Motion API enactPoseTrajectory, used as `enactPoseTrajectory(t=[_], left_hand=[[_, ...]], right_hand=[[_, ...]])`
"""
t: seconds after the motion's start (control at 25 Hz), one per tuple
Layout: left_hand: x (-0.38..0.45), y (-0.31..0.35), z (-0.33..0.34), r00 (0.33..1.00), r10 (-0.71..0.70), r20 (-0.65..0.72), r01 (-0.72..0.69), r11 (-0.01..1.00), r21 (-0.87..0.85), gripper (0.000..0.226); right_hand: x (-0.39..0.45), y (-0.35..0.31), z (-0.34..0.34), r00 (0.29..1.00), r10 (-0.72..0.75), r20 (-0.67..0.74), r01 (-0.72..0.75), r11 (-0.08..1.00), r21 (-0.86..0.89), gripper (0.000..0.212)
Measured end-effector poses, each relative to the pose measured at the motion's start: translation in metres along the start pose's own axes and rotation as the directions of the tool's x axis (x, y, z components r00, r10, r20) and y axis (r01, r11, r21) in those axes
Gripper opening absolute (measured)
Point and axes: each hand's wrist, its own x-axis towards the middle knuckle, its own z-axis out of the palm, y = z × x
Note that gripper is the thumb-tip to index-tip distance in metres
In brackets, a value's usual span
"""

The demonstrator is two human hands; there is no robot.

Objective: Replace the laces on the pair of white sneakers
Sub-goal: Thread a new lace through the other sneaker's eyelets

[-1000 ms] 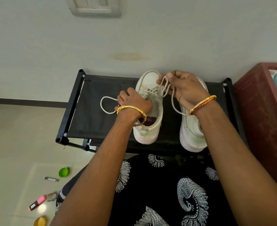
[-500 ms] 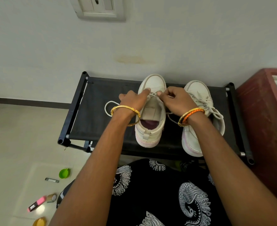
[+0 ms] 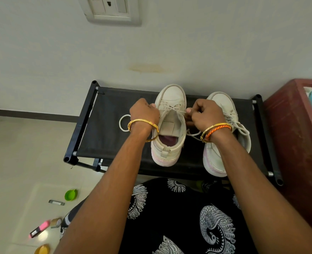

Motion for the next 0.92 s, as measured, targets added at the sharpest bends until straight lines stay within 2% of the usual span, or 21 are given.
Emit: enactPoseTrajectory(t=[0.12,0.28,0.36,0.44,0.52,0.64,0.68,0.76,0.84,0.92], left_hand=[[0.001,0.000,-0.003,0.999,-0.030,-0.022,0.030,0.999,0.023,0.016],[0.001,-0.001,-0.005,0.998,-0.043,-0.038,0.044,0.999,0.022,0.012],[0.000,0.000,-0.006,0.998,-0.041,-0.041,0.041,0.999,0.005,0.013],[-0.002,-0.001,-0.007,0.999,-0.019,-0.039,0.019,1.000,0.014,0.013],[-0.005,-0.004,-0.010,0.998,0.026,-0.053,-0.025,0.999,0.035,0.015],[-0.014,-0.001,-0.013,0.981,0.127,-0.147,-0.117,0.990,0.076,0.031],[-0.018,0.004,-0.014,0.965,0.174,-0.195,-0.170,0.985,0.038,0.032],[-0.028,0.020,-0.015,0.942,0.226,-0.249,-0.288,0.925,-0.247,0.021],[-0.046,0.034,-0.017,0.956,0.247,-0.157,-0.291,0.756,-0.586,0.005],[-0.059,0.038,-0.020,0.947,0.314,-0.060,-0.271,0.688,-0.674,0.005]], right_hand=[[-0.002,0.000,-0.001,0.997,0.075,0.010,-0.075,0.989,0.130,0.027],[-0.008,-0.006,-0.002,0.991,0.131,0.025,-0.133,0.966,0.224,0.028],[-0.009,-0.005,-0.002,0.991,0.135,0.018,-0.136,0.967,0.217,0.025],[-0.010,-0.005,-0.004,0.994,0.105,-0.012,-0.102,0.985,0.142,0.019],[-0.013,-0.010,-0.008,0.999,0.038,-0.024,-0.036,0.996,0.084,0.022],[-0.021,-0.027,-0.018,0.996,-0.072,0.045,0.063,0.981,0.183,0.020],[-0.024,-0.035,-0.022,0.990,-0.118,0.082,0.093,0.961,0.260,0.017],[-0.027,-0.049,-0.030,0.959,-0.220,0.177,0.120,0.885,0.450,0.022],[-0.028,-0.053,-0.036,0.924,-0.316,0.216,0.142,0.805,0.576,0.027],[-0.025,-0.050,-0.038,0.907,-0.388,0.161,0.215,0.758,0.615,0.028]])
